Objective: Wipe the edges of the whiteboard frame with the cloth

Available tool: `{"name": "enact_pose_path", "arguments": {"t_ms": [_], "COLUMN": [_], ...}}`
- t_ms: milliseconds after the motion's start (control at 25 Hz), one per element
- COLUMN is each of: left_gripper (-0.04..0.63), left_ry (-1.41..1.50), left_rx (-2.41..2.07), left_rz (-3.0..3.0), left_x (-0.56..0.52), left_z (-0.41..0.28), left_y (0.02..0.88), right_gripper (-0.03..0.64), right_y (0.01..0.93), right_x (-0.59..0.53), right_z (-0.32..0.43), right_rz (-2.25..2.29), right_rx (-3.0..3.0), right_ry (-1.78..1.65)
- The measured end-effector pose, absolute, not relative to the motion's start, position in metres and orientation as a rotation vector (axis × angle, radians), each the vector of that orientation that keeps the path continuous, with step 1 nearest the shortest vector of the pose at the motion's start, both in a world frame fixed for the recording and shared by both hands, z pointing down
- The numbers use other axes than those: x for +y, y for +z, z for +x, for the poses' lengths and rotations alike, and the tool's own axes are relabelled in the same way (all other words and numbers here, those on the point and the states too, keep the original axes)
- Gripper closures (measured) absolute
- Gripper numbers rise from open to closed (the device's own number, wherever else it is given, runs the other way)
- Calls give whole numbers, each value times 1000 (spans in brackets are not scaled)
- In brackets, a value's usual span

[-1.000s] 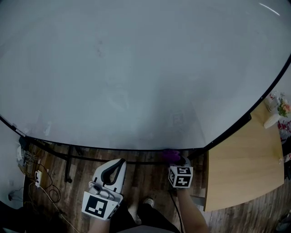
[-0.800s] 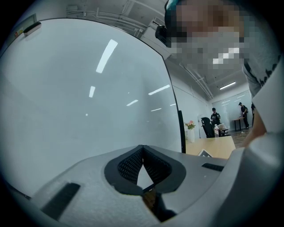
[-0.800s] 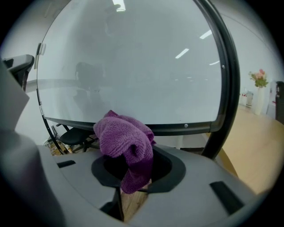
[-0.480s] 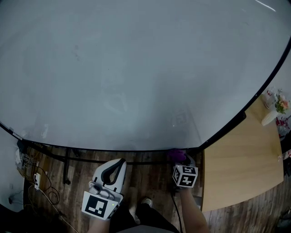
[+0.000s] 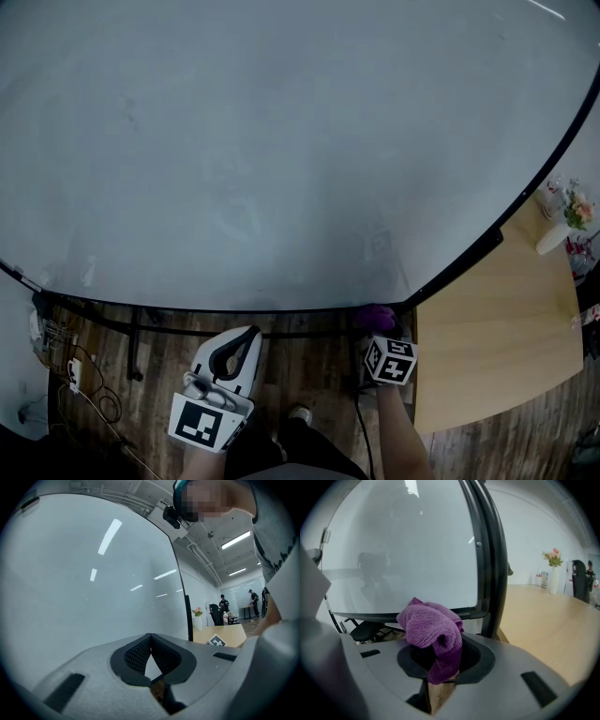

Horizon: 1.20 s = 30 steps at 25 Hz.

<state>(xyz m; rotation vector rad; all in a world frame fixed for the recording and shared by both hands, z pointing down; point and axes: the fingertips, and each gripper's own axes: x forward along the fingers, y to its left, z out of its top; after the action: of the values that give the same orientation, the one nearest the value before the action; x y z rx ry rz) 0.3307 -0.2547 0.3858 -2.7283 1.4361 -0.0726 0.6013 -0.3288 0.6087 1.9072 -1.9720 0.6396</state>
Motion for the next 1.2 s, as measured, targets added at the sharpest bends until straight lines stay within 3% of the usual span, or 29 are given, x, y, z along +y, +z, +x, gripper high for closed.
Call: {"name": "enact_pose_path", "arguments": {"t_ms": [880,1200], "left_gripper": [580,580], "left_ry": [-1,-98], "left_rx": [1423,1467], "left_rz": [-2708,-2722], "left_x": [-260,-257], "left_z": [331,323], "left_y": [379,390], "right_gripper": [526,526], "right_y": [612,610], "right_x": [-329,-325], "right_z": [654,664], "right_rz": [2089,2155], "right_rx": [-1860,-1818], "right_ry": [738,769]}}
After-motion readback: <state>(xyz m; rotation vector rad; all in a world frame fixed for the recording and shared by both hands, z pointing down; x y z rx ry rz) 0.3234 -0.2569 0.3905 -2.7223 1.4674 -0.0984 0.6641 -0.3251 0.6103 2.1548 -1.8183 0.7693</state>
